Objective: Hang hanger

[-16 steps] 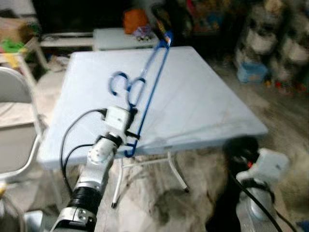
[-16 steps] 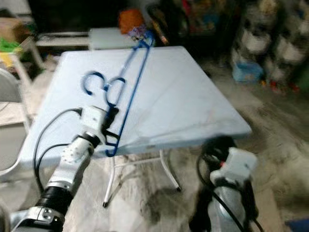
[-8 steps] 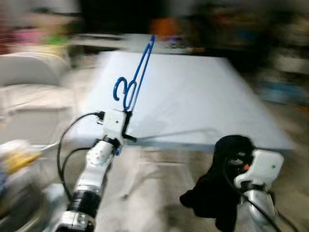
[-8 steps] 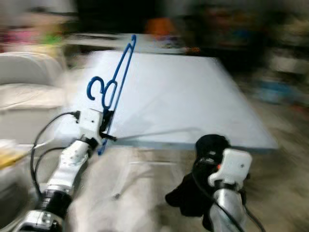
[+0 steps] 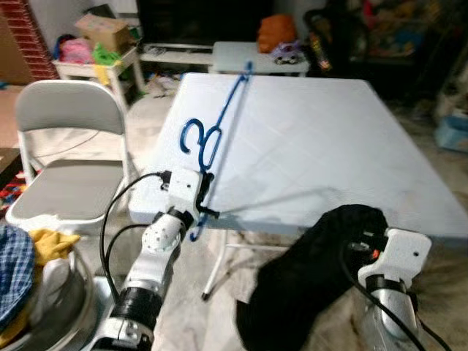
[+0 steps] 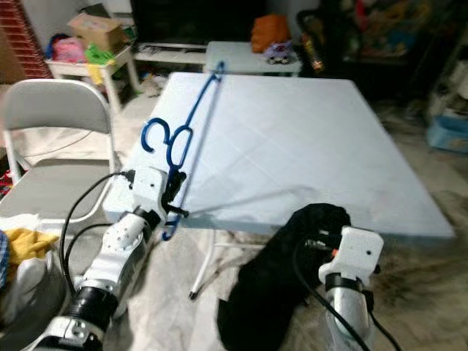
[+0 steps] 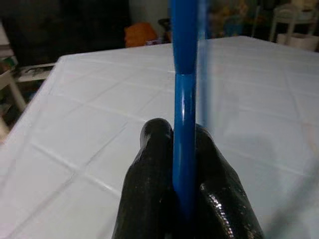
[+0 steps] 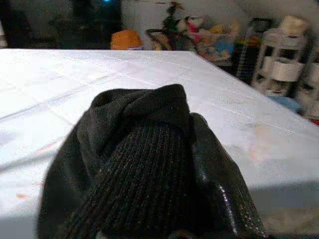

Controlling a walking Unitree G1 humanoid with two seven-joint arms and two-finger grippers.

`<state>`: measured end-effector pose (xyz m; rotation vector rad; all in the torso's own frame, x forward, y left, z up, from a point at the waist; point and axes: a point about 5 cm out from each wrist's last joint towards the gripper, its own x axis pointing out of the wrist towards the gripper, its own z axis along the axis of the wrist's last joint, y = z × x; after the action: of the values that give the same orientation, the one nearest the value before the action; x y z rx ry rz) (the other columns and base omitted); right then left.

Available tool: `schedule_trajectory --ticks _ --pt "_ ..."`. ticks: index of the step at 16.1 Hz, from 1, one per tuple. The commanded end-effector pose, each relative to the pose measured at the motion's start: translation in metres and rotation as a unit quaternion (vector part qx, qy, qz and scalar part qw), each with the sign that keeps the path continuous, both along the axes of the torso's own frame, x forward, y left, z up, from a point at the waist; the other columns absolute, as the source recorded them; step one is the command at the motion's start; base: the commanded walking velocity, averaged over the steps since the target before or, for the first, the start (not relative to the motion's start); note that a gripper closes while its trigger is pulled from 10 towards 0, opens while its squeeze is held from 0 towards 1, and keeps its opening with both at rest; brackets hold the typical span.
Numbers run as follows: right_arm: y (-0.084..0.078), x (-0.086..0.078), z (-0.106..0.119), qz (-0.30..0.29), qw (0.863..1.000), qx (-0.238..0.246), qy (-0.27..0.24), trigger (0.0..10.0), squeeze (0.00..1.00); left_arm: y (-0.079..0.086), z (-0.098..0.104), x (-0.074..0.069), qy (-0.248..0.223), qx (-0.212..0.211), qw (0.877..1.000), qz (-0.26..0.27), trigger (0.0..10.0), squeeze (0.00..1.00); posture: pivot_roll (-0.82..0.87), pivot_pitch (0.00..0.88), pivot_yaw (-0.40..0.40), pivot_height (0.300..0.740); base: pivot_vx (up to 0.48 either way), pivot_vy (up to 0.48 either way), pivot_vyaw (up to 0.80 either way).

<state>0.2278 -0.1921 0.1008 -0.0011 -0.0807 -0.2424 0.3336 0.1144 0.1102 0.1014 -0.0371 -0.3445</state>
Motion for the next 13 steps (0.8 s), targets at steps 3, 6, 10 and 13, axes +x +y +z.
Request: schedule_trajectory --ticks 3,6,10,13 --pt "-0.003 0.004 0.014 0.013 0.999 -0.028 -0.020 4.0 0.00 0.002 -0.002 0.000 -0.004 0.017 1.000 0.011 10.0 0.00 0.10 0.004 -0.067 0.740 0.000 0.000 0.00" --pt "-0.011 0.022 0.053 0.040 0.995 -0.058 -0.075 0.0 0.00 0.008 -0.005 -0.004 0.000 0.018 1.000 0.020 10.0 0.00 0.11 0.014 -0.077 0.740 0.000 0.000 0.00" --pt "-0.019 0.073 0.128 0.118 0.977 -0.091 -0.154 0.0 0.00 0.012 -0.008 -0.010 0.003 0.022 0.999 0.030 10.0 0.00 0.14 0.030 -0.101 0.740 0.000 0.000 0.00" --pt "-0.004 0.096 0.151 0.178 0.961 -0.131 -0.168 0.0 0.00 0.015 -0.008 -0.014 -0.001 0.008 1.000 0.030 10.0 0.00 0.16 0.040 -0.124 0.740 0.000 0.000 0.00"
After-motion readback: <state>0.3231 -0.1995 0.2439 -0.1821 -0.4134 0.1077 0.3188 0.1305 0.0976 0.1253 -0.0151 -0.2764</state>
